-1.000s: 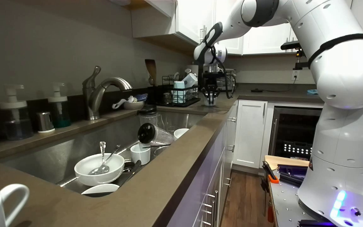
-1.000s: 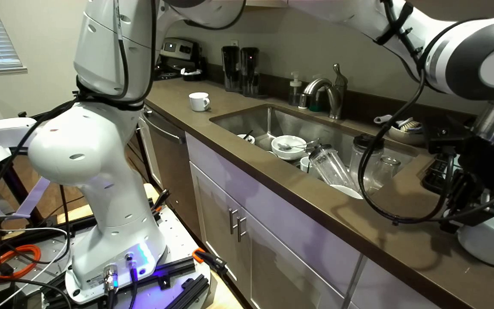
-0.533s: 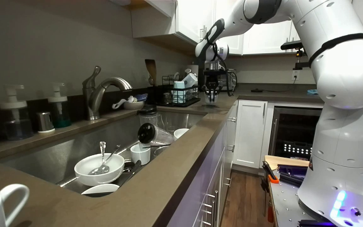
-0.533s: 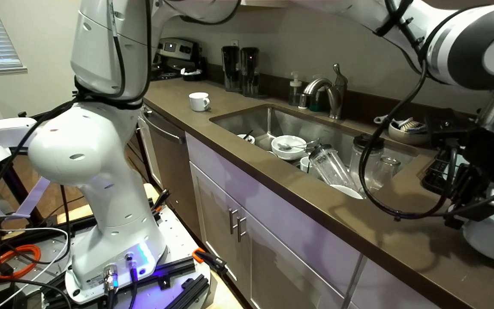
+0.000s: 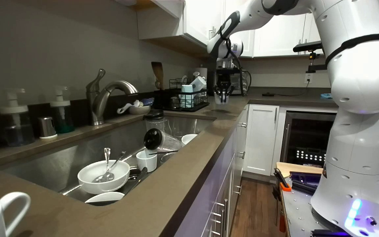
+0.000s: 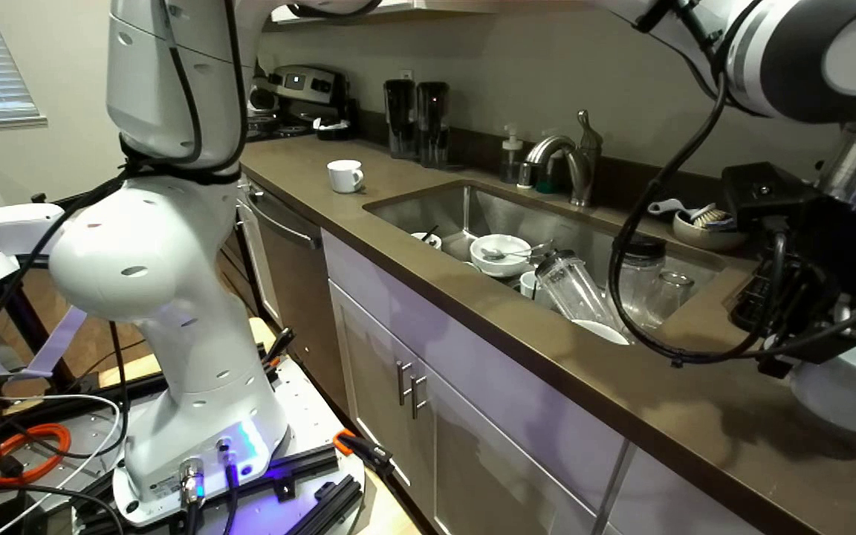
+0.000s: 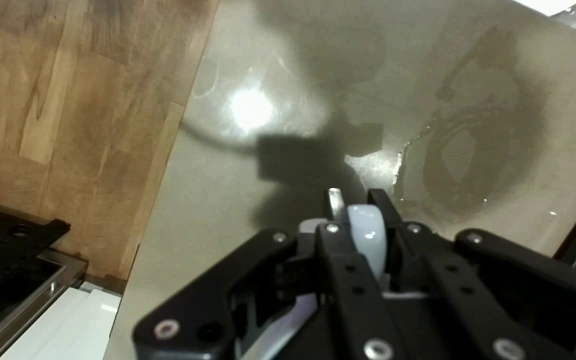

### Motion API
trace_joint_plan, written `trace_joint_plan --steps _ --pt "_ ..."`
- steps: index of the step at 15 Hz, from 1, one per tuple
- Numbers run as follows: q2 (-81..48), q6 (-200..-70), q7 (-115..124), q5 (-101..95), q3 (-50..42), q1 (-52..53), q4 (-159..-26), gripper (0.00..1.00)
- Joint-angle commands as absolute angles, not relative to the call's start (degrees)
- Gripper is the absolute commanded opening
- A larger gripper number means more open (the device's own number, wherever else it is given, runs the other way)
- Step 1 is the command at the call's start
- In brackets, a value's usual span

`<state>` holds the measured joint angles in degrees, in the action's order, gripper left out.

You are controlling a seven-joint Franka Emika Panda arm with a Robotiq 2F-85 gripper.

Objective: Pick up the white mug on the right side of the counter, pour the liquid out of the mug and into the sink, place the mug down on the right side of the counter

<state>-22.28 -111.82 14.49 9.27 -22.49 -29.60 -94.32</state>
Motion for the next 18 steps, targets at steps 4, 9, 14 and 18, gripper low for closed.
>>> trace_joint_plan --steps 4,9,14,18 --pt "-20.5 -111.4 12.6 9.4 -22.8 -29.3 -95.9 0.16" --pt "-20.3 -111.4 12.6 9.4 -22.8 -29.2 -96.4 0.16" --pt "-20.3 -111.4 12.6 9.3 -22.7 -29.1 -96.4 0.04" --pt "-17.7 -112.9 11.7 7.2 -22.3 -27.1 -100.9 0.04"
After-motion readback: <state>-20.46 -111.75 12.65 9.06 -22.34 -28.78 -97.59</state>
